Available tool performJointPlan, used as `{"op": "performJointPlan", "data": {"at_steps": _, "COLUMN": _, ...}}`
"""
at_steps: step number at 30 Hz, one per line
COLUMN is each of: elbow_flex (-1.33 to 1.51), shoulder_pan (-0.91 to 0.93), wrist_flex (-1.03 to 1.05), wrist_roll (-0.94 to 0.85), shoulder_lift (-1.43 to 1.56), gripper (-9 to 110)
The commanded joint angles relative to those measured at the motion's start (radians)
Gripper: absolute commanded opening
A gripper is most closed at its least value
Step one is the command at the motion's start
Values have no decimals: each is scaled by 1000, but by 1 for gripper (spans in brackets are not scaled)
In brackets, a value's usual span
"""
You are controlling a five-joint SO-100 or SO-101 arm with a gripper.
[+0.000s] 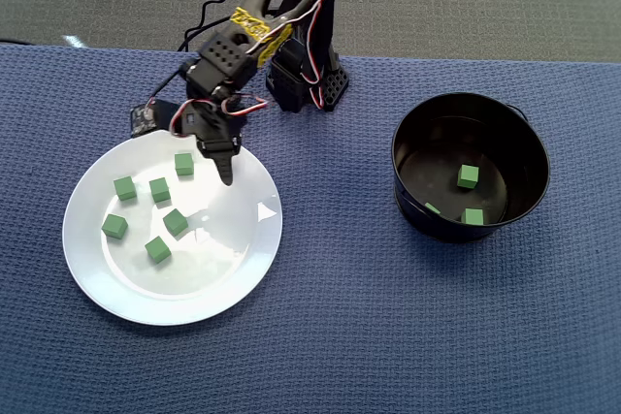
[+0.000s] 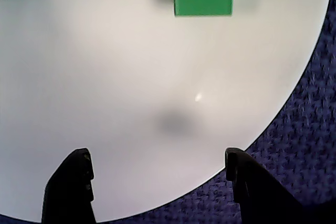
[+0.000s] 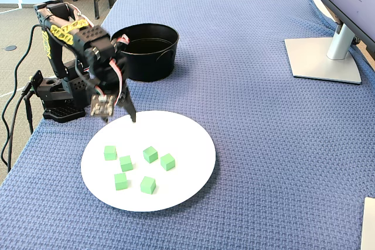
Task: Pick up the green cubes from the white plate and place them in the black recipient
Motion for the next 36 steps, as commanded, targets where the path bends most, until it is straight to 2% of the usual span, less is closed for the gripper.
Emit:
{"op": "performJointPlan", "data": {"at_steps": 1, "elbow_flex": -14, "shoulder_pan": 72, "wrist_flex": -54, "wrist_roll": -124, "shoulder_lift": -32, "gripper": 26}}
{"op": "performJointPlan", "data": {"at_steps": 14, "elbow_flex": -91, "shoulder_pan": 189, "wrist_flex": -193, "wrist_roll": -336, "shoulder_lift": -181, "gripper": 25}}
{"op": "performJointPlan", "data": {"at_steps": 32, "elbow_flex": -218, "shoulder_pan": 199, "wrist_flex": -227, "wrist_roll": -333, "shoulder_lift": -298, "gripper": 18}}
{"op": "performJointPlan", "data": {"at_steps": 36, "elbow_flex": -187, "shoulder_pan": 189, "wrist_flex": -273, "wrist_roll": -293, "shoulder_lift": -285, "gripper": 2}}
